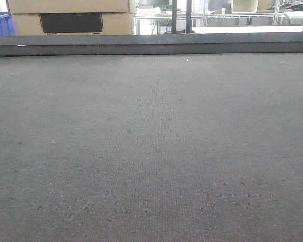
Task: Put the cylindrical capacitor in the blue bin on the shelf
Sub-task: 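Hold both cylinders raised and pull the arms back from the table, then drive the base to the shelf of blue bins holding both cylinders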
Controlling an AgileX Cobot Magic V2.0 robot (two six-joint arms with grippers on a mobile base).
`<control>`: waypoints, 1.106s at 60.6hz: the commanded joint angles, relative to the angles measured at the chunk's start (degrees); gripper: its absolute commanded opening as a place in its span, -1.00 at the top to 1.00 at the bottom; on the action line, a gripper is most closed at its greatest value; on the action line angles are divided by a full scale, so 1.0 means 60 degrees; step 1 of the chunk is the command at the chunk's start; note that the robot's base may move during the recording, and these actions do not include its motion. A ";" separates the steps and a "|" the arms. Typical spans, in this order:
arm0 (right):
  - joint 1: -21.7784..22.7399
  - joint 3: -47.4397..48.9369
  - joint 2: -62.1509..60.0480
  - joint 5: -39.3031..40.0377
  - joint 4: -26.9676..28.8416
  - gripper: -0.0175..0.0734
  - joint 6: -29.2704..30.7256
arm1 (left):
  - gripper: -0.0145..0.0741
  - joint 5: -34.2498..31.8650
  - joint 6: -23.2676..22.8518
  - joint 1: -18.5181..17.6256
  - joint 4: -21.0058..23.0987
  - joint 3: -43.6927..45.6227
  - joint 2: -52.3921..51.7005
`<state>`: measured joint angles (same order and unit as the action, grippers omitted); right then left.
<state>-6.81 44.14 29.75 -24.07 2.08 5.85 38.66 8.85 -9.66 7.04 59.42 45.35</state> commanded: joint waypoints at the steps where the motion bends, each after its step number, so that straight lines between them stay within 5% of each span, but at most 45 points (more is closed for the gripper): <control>1: -0.0020 0.0072 -0.0046 0.0217 -0.0078 0.97 0.0023 | 0.92 -0.0106 0.0025 -0.0076 0.0028 0.0046 -0.0055; 67: -0.0020 0.0072 -0.0046 0.0217 -0.0078 0.97 0.0023 | 0.92 -0.0107 0.0025 -0.0076 0.0028 0.0046 -0.0219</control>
<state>-6.93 44.14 29.75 -24.18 2.08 5.96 38.66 8.85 -9.66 6.71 59.42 44.54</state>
